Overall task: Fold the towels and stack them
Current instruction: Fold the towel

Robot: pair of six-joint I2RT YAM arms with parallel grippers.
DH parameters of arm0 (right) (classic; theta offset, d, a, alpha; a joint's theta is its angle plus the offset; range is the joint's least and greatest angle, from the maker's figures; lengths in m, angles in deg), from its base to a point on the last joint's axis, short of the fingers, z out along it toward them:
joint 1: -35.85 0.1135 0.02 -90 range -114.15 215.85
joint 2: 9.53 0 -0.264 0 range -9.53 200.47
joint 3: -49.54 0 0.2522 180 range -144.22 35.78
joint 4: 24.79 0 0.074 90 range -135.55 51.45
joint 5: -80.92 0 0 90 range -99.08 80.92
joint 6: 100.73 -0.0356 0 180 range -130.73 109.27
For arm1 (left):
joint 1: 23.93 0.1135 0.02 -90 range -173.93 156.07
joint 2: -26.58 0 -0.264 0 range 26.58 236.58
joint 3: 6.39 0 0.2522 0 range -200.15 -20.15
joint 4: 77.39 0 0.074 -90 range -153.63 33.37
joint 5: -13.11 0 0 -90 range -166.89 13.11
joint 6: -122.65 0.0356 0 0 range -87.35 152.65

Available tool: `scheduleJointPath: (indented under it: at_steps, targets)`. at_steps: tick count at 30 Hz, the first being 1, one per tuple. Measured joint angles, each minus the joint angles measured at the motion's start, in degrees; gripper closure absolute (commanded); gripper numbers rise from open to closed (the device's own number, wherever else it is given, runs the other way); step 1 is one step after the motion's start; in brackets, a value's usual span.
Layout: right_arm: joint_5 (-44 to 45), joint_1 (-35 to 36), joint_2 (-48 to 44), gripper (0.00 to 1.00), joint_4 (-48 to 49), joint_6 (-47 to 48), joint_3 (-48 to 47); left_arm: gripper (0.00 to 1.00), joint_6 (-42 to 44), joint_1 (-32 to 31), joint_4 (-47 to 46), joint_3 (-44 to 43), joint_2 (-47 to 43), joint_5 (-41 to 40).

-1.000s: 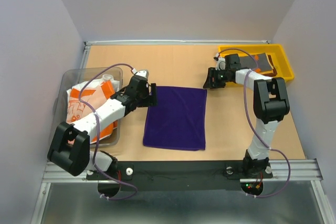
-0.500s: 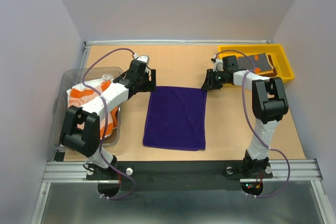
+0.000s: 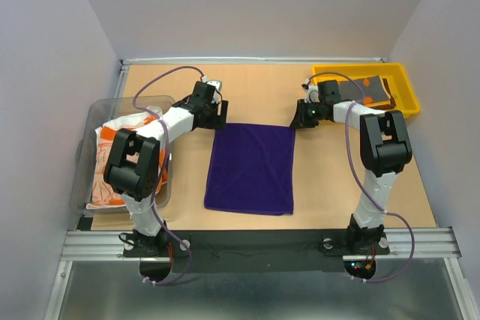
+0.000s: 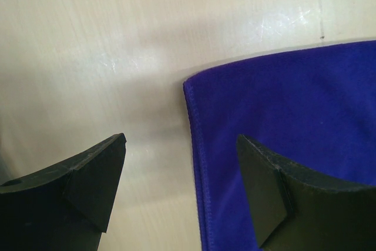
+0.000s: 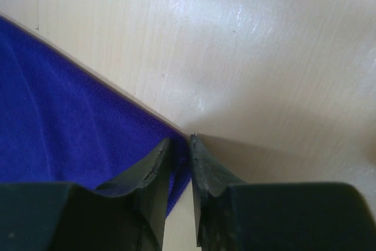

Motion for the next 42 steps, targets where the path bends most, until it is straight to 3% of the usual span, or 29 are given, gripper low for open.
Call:
scheduleJointPath:
  at_steps: [5,14,23,42]
  targets:
    - [1.0,0.0,0.0,0.99,-0.7,1.2,0.0,0.13,3.6,1.9,0.4,-3.8,4.5,2.7]
    - [2.1,0.2,0.1,0.99,-2.0,4.1,-0.9,0.16,9.5,4.9,1.0,-9.6,9.0,9.1]
    - [3.7,0.9,0.1,0.99,-3.6,6.9,-1.8,0.34,14.4,4.9,4.8,-13.6,16.4,15.6]
    - [3.8,0.9,0.0,0.99,-3.7,7.6,-1.8,0.58,16.1,5.0,5.6,-15.5,18.3,20.9]
